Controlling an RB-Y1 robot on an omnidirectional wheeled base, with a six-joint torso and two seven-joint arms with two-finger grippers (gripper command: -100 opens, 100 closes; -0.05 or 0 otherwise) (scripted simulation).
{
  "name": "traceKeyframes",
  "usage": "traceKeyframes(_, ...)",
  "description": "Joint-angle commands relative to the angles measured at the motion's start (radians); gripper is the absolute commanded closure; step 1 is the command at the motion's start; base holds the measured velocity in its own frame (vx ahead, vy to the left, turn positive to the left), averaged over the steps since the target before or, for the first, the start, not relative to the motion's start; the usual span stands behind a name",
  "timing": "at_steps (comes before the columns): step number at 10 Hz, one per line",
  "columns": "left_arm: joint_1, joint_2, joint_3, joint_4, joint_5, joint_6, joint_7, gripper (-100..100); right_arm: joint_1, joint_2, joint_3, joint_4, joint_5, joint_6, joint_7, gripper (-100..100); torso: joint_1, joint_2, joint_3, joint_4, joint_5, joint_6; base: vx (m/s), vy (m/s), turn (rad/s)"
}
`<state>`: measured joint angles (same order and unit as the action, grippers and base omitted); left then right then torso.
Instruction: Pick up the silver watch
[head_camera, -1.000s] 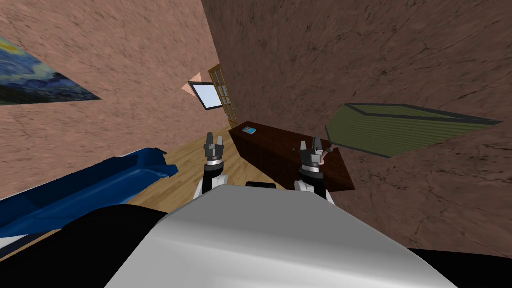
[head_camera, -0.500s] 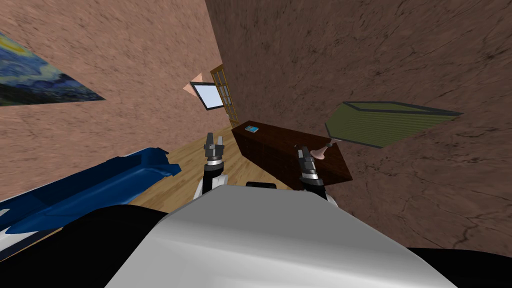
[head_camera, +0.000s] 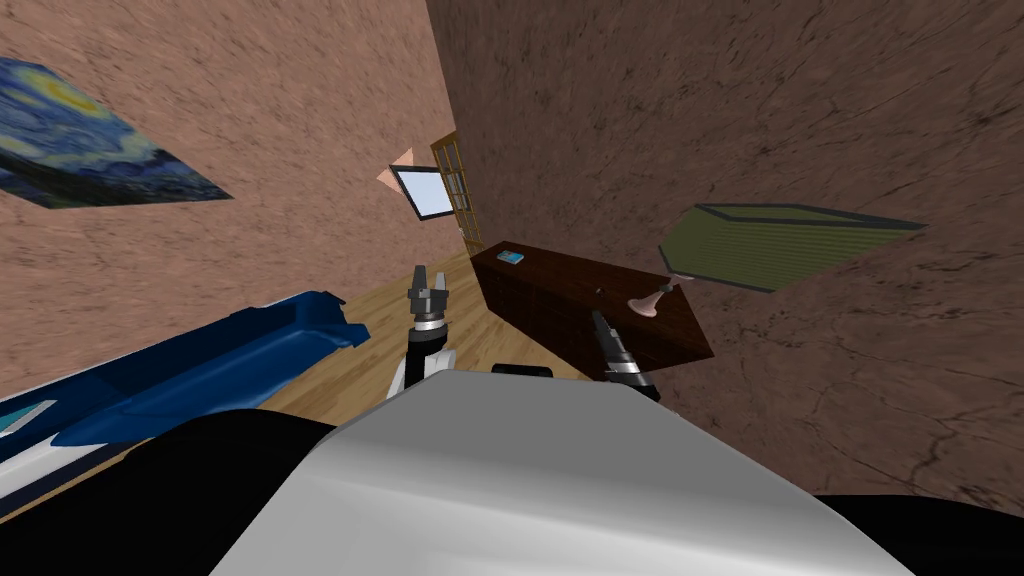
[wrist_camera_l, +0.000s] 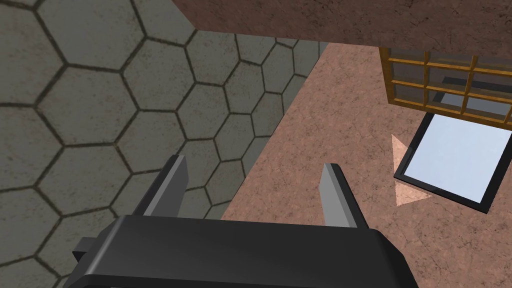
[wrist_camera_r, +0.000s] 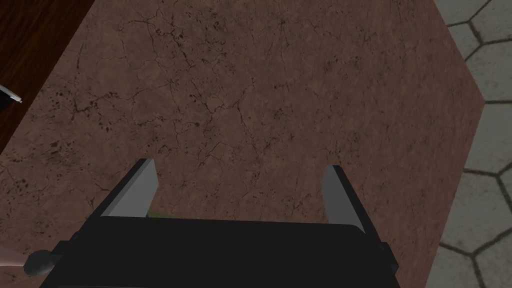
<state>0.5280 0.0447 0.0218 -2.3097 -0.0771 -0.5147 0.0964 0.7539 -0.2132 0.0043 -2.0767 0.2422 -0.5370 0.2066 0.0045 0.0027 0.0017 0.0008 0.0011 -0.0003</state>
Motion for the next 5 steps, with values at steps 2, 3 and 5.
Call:
traceKeyframes(2, 0.0, 0.0, 0.0, 0.0, 0.0, 0.0, 0.0, 0, 0.034, -0.016, 0.001, 0.019, 0.065, 0.033, 0.043, -100, 0.0, 0.0, 0.0, 0.0, 0.0, 0.0, -0.024, 0.054, 0.058)
traceKeyframes(3, 0.0, 0.0, 0.0, 0.0, 0.0, 0.0, 0.0, 0, 0.072, -0.036, -0.009, 0.039, 0.102, 0.051, 0.074, -100, -0.001, -0.001, -0.001, 0.0, 0.0, 0.0, -0.009, 0.063, 0.089)
traceKeyframes(5, 0.0, 0.0, 0.0, 0.0, 0.0, 0.0, 0.0, 0, 0.112, -0.055, -0.019, 0.059, 0.151, 0.071, 0.106, -100, -0.002, -0.002, -0.001, 0.0, 0.0, 0.0, -0.004, 0.045, 0.067)
